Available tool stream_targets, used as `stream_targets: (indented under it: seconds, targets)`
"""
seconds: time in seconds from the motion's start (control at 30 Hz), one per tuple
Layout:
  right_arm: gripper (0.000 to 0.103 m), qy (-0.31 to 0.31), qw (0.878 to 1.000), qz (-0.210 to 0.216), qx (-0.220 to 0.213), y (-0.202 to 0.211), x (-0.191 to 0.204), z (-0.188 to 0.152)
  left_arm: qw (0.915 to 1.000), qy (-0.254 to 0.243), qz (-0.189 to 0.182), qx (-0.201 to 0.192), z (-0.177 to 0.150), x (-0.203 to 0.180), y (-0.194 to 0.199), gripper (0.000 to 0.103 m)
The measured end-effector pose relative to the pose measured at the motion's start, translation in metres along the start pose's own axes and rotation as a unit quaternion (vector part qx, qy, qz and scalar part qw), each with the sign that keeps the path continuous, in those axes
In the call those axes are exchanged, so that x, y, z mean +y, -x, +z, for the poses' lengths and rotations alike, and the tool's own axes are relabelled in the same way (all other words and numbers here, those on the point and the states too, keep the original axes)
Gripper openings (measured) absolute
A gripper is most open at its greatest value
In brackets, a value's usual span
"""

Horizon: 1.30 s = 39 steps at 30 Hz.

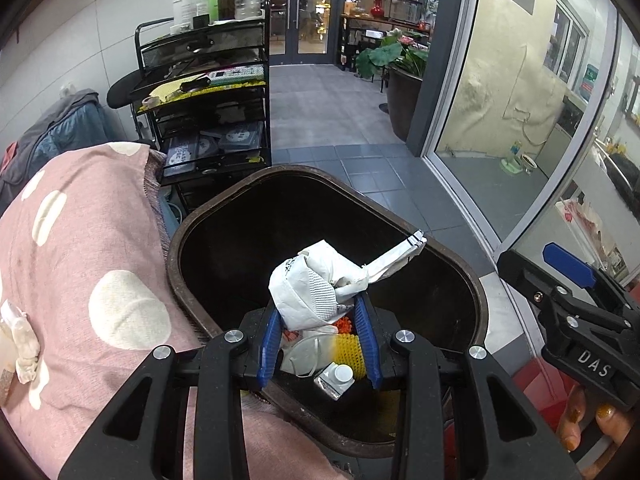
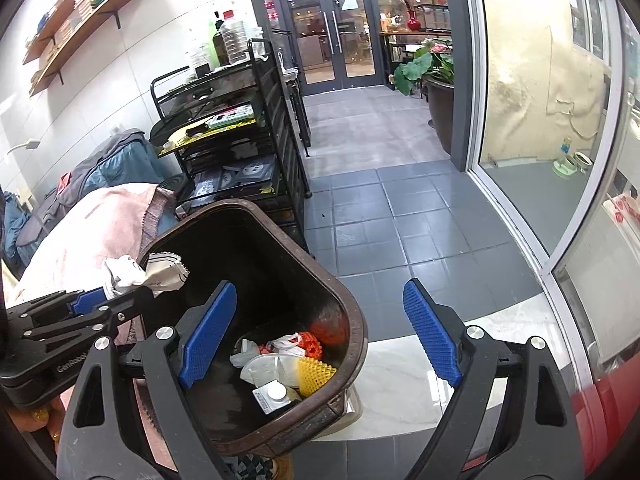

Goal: Collect trash

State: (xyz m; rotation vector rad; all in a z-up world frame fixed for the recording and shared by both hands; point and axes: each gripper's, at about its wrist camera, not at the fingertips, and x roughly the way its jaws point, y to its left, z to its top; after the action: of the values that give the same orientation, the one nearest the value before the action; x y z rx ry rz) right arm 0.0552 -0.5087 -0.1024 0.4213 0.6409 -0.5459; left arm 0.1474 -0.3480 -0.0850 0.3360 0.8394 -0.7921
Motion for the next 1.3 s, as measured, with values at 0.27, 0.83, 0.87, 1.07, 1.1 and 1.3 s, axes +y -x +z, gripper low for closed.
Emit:
stream_targets:
  seconds: [0.27,0.83,0.87,1.07,1.1,1.3]
  targets:
    - [0.085,-0.012,1.0,-0.002,0.002,-0.001,-0.008,0.0,0.9997,-0.021,0.01,0.008,0.001,-0.008,-0.011,0.066]
    - [0.09,-0.025,1.0,-0.002,-0.005,0.002,-0.012,0.004,0.9952,-0.052,0.069,-0.046,-0.006,-0.011,0.016,0.091]
    - [0.091,-0.027,1.0,0.0,-0.005,0.002,-0.012,0.004,0.9947,-0.053,0.073,-0.049,-0.008,-0.011,0.02,0.092]
    - [0.091,-0.022,1.0,0.009,-0.005,0.002,-0.006,0.006,0.9923,-0.053,0.085,-0.072,-0.012,-0.003,0.043,0.094]
    - [0.091,-0.021,1.0,0.012,-0.006,0.003,-0.003,0.006,0.9918,-0.051,0.088,-0.077,-0.013,0.0,0.047,0.094]
    - [0.091,-0.002,0.999,0.031,-0.013,0.007,0.015,0.008,0.9892,-0.03,0.095,-0.107,-0.022,0.016,0.078,0.095]
